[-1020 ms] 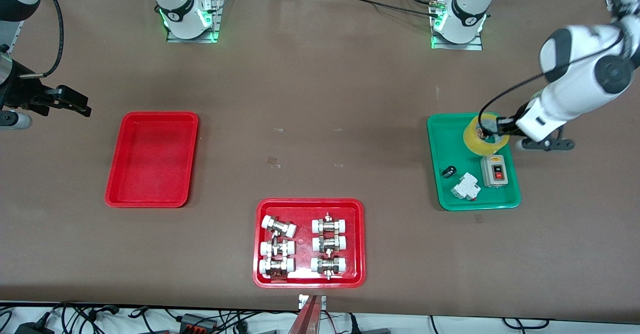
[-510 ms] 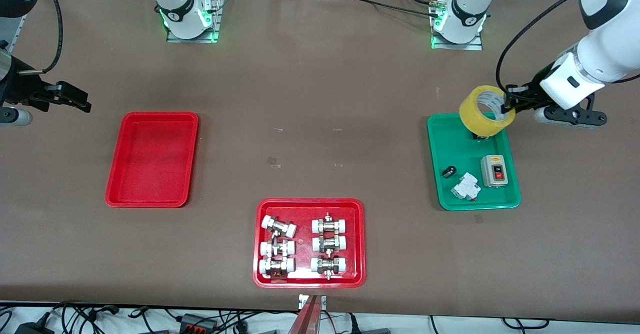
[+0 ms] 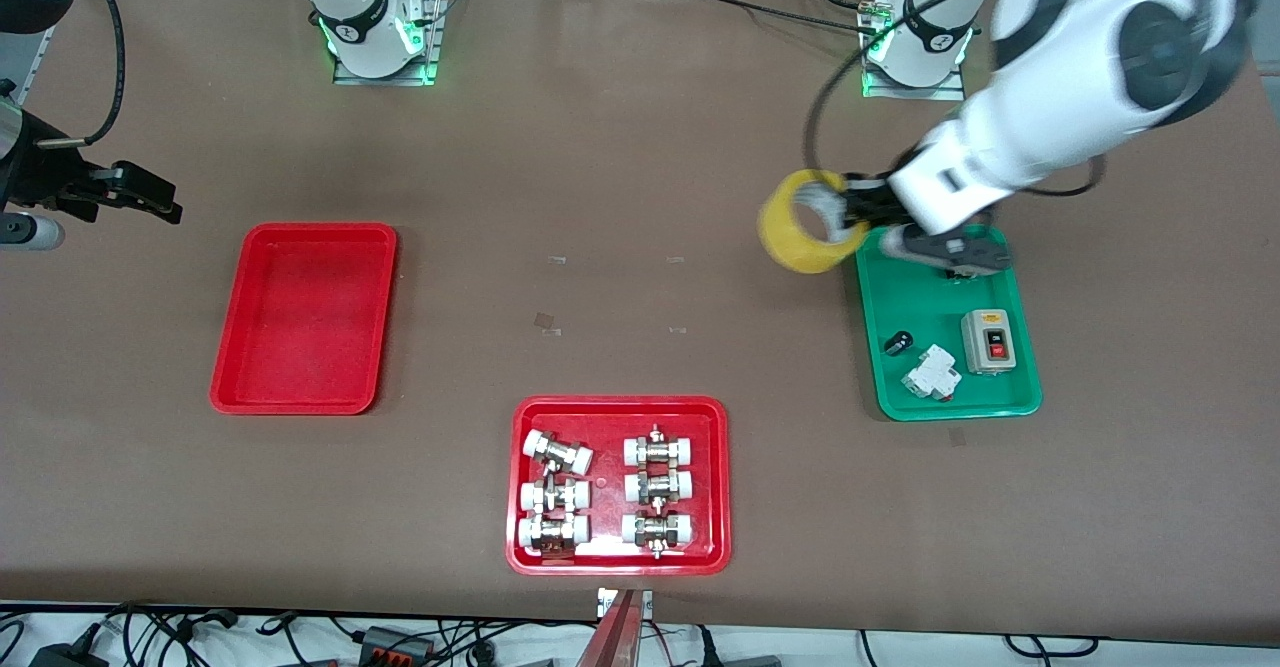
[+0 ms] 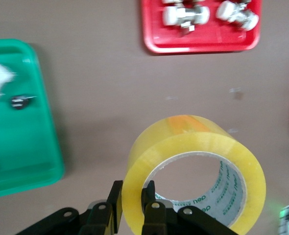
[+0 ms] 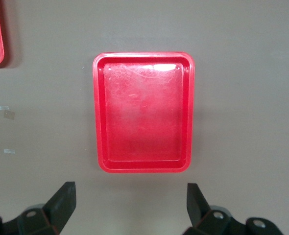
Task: Left arm passes tape to right arm into tray
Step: 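Lift the tape with the left gripper while the right gripper reaches over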
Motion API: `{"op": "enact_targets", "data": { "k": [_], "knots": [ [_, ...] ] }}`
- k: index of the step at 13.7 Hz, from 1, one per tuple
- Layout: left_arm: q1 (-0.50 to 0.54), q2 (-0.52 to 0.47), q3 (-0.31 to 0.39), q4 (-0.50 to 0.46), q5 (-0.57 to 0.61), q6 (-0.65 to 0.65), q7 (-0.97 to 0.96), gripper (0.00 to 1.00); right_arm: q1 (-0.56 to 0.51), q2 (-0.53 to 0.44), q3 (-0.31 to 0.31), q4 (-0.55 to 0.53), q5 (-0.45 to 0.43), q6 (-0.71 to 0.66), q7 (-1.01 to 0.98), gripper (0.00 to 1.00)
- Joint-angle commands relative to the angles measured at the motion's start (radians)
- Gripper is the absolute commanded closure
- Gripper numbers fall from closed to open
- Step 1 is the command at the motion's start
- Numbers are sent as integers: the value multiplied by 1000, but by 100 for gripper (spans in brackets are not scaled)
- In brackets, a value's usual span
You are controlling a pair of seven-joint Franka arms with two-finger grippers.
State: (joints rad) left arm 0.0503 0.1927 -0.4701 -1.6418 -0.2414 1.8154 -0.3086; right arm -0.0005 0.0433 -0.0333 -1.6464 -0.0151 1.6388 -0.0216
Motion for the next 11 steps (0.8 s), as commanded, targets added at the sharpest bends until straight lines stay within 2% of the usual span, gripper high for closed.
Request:
{"op": "enact_targets", "data": {
  "k": [1, 4, 7, 11],
  "knots": [
    [-102, 140, -2, 106, 33, 120, -145, 100, -7, -5, -5, 0, 7, -14, -17, 0],
    [-229, 224, -1, 103, 34, 310, -419, 100, -1, 10, 0, 4, 7, -11, -18, 0],
    [-314, 312, 1, 103, 37, 534, -633, 100, 56, 90, 3, 3, 21, -10, -40, 0],
    [-383, 379, 1, 106, 34, 587, -730, 100, 128, 213, 3, 42, 220, 10, -72, 0]
  ]
}}
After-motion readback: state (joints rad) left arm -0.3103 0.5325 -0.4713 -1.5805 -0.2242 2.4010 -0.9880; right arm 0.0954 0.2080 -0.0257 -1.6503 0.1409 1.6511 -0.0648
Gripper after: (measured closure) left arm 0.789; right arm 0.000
